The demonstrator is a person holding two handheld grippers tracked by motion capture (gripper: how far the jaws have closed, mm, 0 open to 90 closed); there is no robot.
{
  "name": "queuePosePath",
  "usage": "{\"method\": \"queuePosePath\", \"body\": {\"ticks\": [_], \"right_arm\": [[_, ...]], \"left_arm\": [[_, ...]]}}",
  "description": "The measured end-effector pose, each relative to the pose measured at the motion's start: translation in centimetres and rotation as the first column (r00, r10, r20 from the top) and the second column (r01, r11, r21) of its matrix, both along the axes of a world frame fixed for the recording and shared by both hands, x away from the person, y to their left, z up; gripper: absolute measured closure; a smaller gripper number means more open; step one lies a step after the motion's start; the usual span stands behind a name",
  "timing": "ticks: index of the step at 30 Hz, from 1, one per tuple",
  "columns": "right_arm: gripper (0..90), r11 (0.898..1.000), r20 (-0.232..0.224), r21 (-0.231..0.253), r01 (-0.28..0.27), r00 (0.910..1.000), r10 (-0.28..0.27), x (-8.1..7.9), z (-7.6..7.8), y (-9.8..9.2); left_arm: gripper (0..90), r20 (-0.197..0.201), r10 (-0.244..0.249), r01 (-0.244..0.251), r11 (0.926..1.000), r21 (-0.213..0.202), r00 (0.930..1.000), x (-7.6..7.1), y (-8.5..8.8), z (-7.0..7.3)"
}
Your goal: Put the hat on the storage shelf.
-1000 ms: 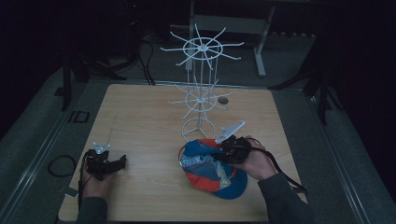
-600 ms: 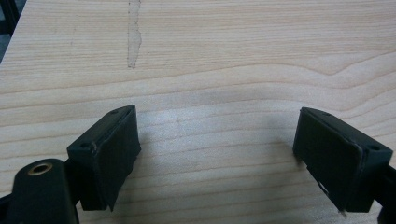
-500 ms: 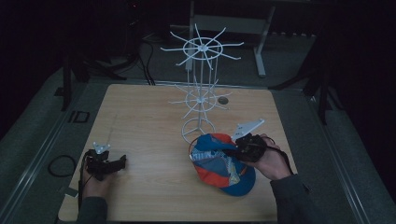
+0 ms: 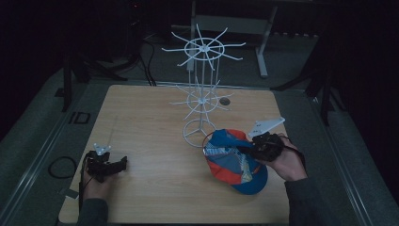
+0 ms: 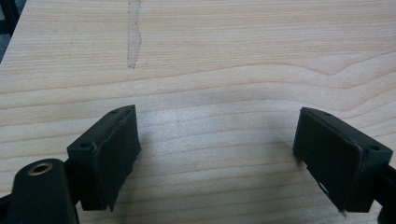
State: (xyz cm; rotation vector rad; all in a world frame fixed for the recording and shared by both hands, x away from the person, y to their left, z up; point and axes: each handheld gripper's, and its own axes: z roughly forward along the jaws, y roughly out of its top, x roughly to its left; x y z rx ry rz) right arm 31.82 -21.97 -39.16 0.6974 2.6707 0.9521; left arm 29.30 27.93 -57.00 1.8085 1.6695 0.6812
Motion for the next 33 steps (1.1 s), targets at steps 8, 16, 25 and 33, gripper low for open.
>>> {"method": "queuePosePath", "body": {"ticks": [8,16,25,33], "right_arm": [[88.4,0.999,0.014,0.0,0.037,0.9992,-0.037,0.2,0.5,-1.5],[88.3,0.998,0.043,0.016,0.059,0.9973,-0.06,0.6,1.2,-2.9],[88.3,0.997,0.064,0.031,0.071,0.9953,-0.073,0.7,2.0,-3.4],[88.4,0.994,0.096,0.069,0.086,0.9911,-0.092,0.7,3.2,-4.2]], "left_arm": [[15.0,0.001,-0.001,0.001,1.0,0.0,1.0,-0.1,0.0,0.0],[15.0,0.001,-0.002,0.002,1.0,0.001,1.0,-0.1,0.0,0.0],[15.0,0.002,0.0,0.0,1.0,-0.001,1.0,-0.1,0.0,0.0],[15.0,0.001,-0.001,0.001,1.0,0.0,1.0,-0.1,0.0,0.0]]}}
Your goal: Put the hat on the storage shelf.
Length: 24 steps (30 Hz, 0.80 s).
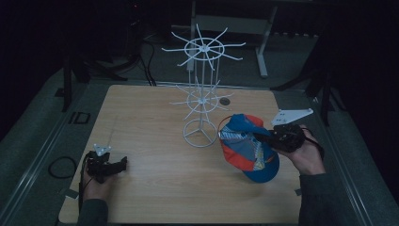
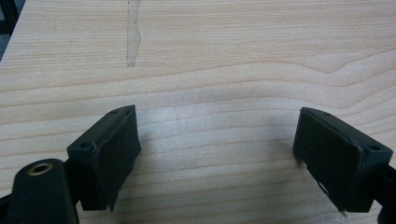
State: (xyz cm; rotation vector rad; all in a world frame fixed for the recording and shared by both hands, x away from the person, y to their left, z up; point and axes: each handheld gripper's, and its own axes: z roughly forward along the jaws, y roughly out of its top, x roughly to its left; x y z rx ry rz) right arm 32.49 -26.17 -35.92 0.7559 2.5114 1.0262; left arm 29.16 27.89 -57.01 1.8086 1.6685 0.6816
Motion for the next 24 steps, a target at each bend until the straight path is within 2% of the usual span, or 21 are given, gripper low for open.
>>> {"method": "queuePosePath", "body": {"ticks": [14,24], "right_arm": [[88.4,0.999,0.028,0.036,0.026,0.9992,-0.027,0.3,1.4,-0.6],[88.3,0.998,0.063,0.058,0.019,0.9977,-0.022,0.0,2.5,-0.6]], "left_arm": [[15.0,0.001,0.001,-0.001,1.0,0.0,1.0,0.0,0.0,0.0],[15.0,-0.002,0.0,0.0,1.0,0.002,1.0,0.0,-0.1,0.0]]}}
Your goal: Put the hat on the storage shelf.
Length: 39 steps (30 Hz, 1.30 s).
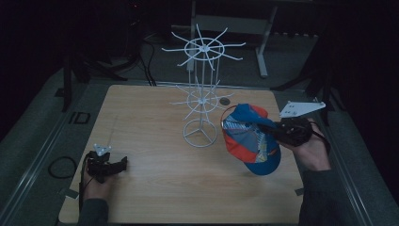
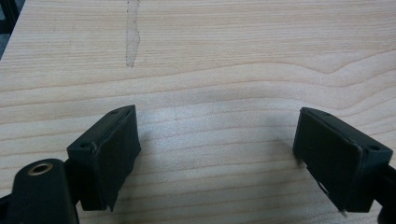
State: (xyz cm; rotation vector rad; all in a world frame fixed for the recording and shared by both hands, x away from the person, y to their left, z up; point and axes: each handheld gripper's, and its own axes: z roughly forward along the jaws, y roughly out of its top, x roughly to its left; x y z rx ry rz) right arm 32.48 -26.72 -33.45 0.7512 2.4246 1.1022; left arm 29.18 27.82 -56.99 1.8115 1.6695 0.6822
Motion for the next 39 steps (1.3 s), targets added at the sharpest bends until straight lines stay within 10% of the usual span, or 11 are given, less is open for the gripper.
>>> {"method": "queuePosePath", "body": {"ticks": [39], "right_arm": [[88.4,0.993,0.049,0.114,-0.006,0.9988,0.001,0.4,1.6,-0.2]], "left_arm": [[15.0,0.002,-0.007,0.007,1.0,-0.005,1.0,0.0,-0.2,0.0]]}}
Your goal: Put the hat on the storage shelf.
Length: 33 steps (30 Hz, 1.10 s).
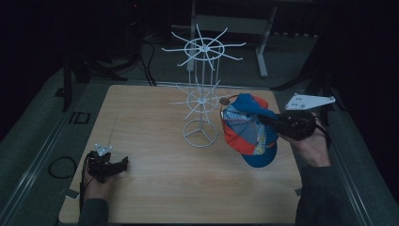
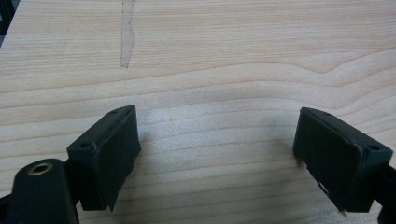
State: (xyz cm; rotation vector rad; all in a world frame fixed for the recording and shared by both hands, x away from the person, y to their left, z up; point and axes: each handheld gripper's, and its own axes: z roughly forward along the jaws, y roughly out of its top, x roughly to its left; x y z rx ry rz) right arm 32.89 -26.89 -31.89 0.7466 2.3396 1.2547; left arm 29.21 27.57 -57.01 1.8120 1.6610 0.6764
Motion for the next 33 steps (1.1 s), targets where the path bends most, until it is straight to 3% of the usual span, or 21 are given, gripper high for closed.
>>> {"method": "queuePosePath", "body": {"ticks": [19,33], "right_arm": [[88.3,0.999,0.028,0.054,-0.009,0.9996,0.008,0.0,1.7,-0.4],[88.3,0.998,0.04,0.064,-0.016,0.9991,0.014,0.0,2.5,-0.2]], "left_arm": [[15.0,-0.001,-0.003,0.003,1.0,0.001,1.0,0.0,-0.1,0.0],[15.0,0.0,-0.007,0.007,1.0,0.002,1.0,0.0,-0.1,0.0]]}}
